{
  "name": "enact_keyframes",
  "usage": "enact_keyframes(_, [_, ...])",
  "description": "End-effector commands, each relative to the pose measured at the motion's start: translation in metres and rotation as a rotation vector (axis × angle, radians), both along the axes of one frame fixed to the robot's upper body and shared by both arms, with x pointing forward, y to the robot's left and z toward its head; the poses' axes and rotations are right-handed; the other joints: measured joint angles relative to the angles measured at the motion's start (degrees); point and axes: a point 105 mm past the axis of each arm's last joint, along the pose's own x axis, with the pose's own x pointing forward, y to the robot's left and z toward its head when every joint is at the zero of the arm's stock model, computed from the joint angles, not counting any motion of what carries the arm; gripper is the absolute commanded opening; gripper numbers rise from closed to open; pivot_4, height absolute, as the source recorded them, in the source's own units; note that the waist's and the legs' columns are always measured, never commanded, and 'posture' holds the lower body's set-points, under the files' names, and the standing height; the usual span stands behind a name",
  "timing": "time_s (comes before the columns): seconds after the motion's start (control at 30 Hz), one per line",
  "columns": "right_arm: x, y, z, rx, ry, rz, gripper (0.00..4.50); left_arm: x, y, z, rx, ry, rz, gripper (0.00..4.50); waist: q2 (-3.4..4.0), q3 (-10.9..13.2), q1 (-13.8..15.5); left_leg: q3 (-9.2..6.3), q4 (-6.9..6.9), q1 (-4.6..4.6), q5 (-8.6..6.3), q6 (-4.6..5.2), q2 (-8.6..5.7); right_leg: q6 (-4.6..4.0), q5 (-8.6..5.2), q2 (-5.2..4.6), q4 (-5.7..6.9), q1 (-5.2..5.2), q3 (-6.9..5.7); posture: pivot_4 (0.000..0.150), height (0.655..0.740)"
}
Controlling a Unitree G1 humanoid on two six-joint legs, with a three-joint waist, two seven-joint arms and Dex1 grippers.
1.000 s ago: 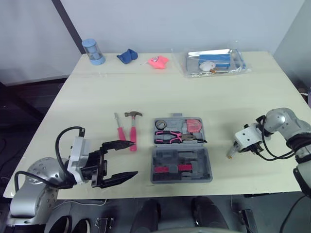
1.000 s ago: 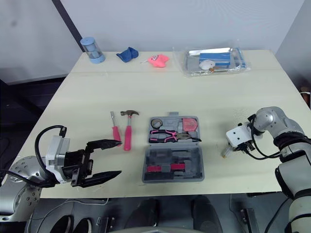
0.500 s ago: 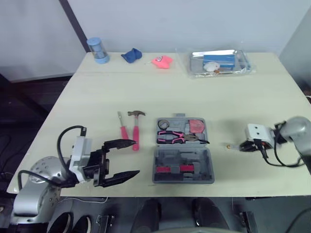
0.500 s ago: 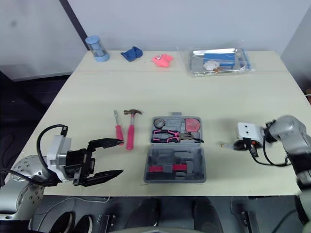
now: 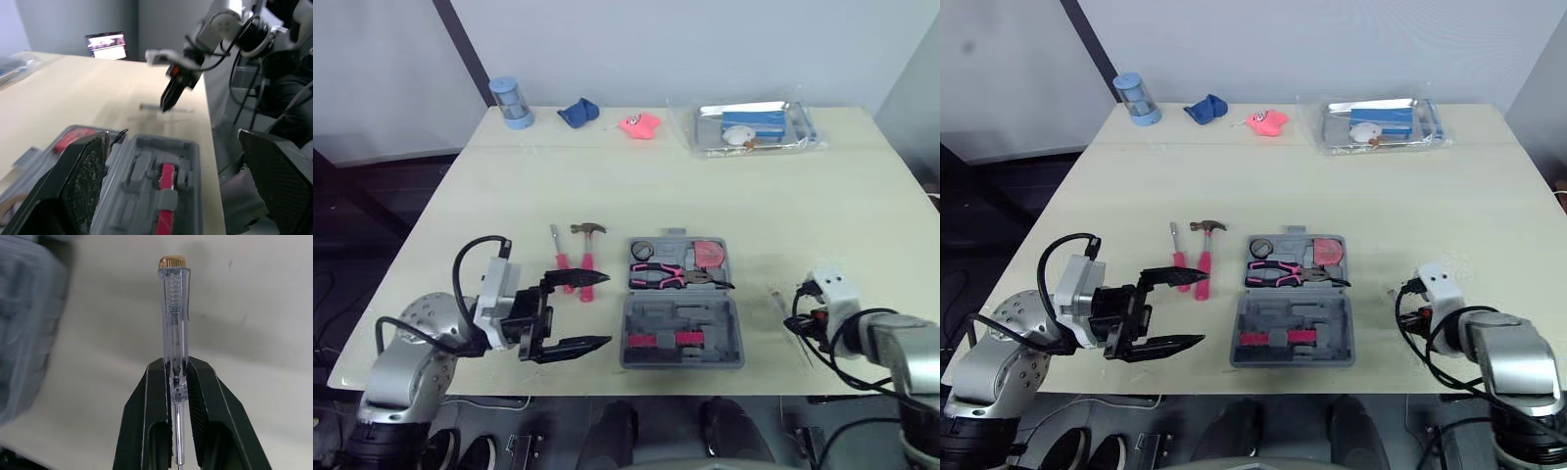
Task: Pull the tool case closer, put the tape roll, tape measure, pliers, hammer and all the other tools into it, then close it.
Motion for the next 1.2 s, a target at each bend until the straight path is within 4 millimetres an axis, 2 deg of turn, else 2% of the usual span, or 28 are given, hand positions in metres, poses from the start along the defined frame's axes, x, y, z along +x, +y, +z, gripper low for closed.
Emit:
enact_keyframes(0.03, [0.009,-0.008,0.004,-0.035,-0.059,-0.132,0.11,0.000,-0.003,0.004,-0.008,-0.006,-0.034,4.50,0.01,0.01,-0.11,-0.02,0.00,0.00,0.00,0.00,0.00,0.00,0.00,0.01,0.00,0.00,-0.01,0.150,0.7400])
enact_keyframes(0.27, [0.019,-0.002,0.002,-0.012,-0.079,-0.226,0.11,0.000,-0.003,0.004,-0.002,0.001,-0.052,4.50,0.00,0.01,-0.18,-0.02,-0.03,0.00,0.00,0.00,0.01,0.00,0.00,0.01,0.01,-0.03,0.00,0.150,0.7400])
enact_keyframes(0.3, [0.018,-0.001,0.002,-0.010,-0.080,-0.224,0.82,0.000,-0.002,0.003,-0.001,0.002,-0.053,4.50,0.00,0.01,-0.17,-0.02,-0.03,-0.01,0.00,0.00,0.01,0.00,0.00,0.01,0.01,-0.03,0.00,0.150,0.7400])
enact_keyframes(0.33, [0.018,0.000,0.002,-0.006,-0.081,-0.222,1.30,0.000,-0.002,0.003,-0.001,0.003,-0.053,4.50,0.00,0.01,-0.17,-0.01,-0.03,-0.01,0.00,0.00,0.01,0.00,0.00,0.00,0.01,-0.03,0.00,0.150,0.7400])
enact_keyframes(0.4, [0.017,-0.001,0.006,-0.002,-0.112,-0.214,1.75,0.000,-0.002,0.001,-0.001,0.005,-0.053,4.50,0.00,0.01,-0.16,-0.01,-0.03,-0.01,0.00,0.00,0.01,0.00,0.00,0.01,0.01,-0.03,0.00,0.150,0.7400])
enact_keyframes(0.53, [0.015,-0.007,0.015,-0.057,-0.205,-0.162,3.80,0.000,0.001,0.001,0.000,0.007,-0.054,4.50,0.01,0.01,-0.12,-0.01,-0.04,-0.02,0.00,0.00,0.01,0.00,0.00,0.00,0.00,-0.03,0.00,0.150,0.7400])
enact_keyframes(0.63, [0.009,-0.009,0.020,-0.076,-0.299,-0.105,3.80,0.000,0.003,0.001,0.004,0.008,-0.056,4.50,0.00,0.01,-0.14,-0.01,-0.04,0.00,0.00,0.00,0.01,0.00,0.00,0.00,0.00,-0.03,0.00,0.150,0.7400])
enact_keyframes(0.7, [0.005,-0.002,0.027,-0.024,-0.408,-0.056,3.80,0.000,0.004,0.000,0.007,0.008,-0.058,4.50,0.00,0.01,-0.10,-0.02,-0.09,0.00,0.00,0.00,0.01,0.00,-0.01,0.01,0.00,-0.03,-0.01,0.150,0.7400])
enact_keyframes(0.83, [-0.005,-0.001,0.025,-0.015,-0.524,-0.023,3.80,0.000,0.005,-0.001,0.009,0.010,-0.066,4.50,-0.01,0.00,-0.18,0.02,-0.08,0.02,0.00,0.00,0.02,0.00,-0.01,0.00,-0.01,-0.02,0.02,0.150,0.7400])
enact_keyframes(0.97, [-0.012,0.000,0.014,0.010,-0.585,-0.024,3.80,0.000,0.005,0.000,0.012,0.011,-0.077,4.50,-0.01,0.00,-0.23,0.05,-0.08,0.04,0.00,0.00,0.03,0.00,-0.01,0.00,-0.01,-0.02,0.04,0.150,0.7400])
enact_keyframes(1.2, [-0.015,0.007,-0.017,0.084,-0.554,-0.089,3.80,0.002,0.007,0.002,0.022,0.011,-0.100,4.50,0.00,0.00,-0.23,0.05,-0.08,0.05,0.00,0.00,0.05,0.00,-0.01,0.02,0.00,-0.02,0.05,0.150,0.7400])
